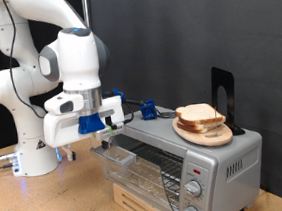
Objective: Make a piece of toast with the oven
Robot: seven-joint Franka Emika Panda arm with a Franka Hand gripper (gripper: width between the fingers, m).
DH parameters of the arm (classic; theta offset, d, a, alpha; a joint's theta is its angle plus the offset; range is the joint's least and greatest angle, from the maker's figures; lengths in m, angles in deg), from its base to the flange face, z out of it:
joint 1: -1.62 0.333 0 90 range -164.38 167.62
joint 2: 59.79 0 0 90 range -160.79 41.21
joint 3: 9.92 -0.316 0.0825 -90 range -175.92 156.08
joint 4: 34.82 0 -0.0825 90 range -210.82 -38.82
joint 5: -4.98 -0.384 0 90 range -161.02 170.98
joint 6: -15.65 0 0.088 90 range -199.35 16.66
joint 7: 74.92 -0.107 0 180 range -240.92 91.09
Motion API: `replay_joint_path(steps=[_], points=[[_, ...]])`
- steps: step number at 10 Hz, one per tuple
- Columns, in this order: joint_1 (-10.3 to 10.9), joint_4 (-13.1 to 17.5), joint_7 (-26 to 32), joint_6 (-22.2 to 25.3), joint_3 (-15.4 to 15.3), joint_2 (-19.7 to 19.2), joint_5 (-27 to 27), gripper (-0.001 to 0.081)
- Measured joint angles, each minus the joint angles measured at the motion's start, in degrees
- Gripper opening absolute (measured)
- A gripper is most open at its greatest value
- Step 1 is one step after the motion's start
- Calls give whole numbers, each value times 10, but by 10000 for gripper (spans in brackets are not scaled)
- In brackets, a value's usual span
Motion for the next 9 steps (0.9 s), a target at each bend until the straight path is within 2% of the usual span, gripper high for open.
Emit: replay_joint_path(steps=[3,5,7,9], points=[[-8,4,-1,-25,4,-40,0,808],[-14,9,-1,-62,6,-56,-1,808],[-15,20,15,-86,6,-60,-34,808],[-15,37,44,-80,5,-58,-62,808]])
